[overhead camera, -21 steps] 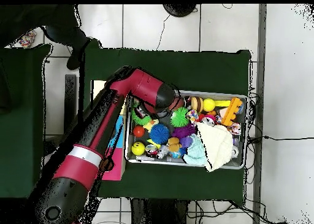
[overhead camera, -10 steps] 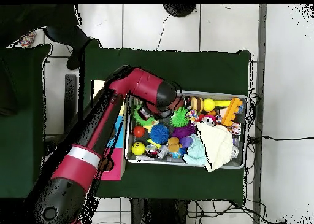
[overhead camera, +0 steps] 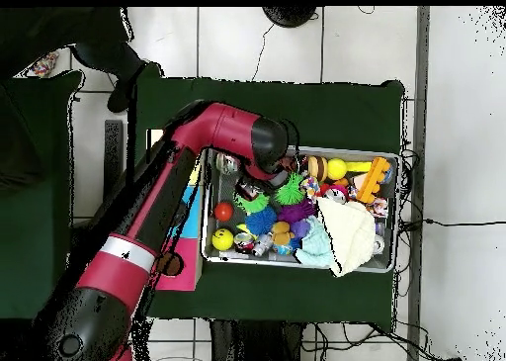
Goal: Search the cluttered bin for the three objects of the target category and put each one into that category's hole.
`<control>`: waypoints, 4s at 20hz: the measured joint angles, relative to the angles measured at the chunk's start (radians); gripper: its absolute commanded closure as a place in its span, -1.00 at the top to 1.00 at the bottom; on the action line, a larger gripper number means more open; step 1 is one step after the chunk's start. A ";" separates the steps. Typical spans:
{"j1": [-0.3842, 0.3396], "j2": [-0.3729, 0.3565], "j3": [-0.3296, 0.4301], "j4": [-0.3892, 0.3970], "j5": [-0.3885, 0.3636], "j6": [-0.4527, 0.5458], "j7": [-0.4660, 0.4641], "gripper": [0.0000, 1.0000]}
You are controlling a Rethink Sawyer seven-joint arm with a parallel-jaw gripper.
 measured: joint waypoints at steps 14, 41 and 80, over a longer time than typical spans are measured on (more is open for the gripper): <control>0.000 0.019 -0.032 0.010 -0.120 -0.016 0.000 -1.00; -0.002 -0.038 0.012 0.011 0.098 0.110 0.000 -1.00; -0.026 -0.042 0.002 0.000 0.134 0.183 0.000 1.00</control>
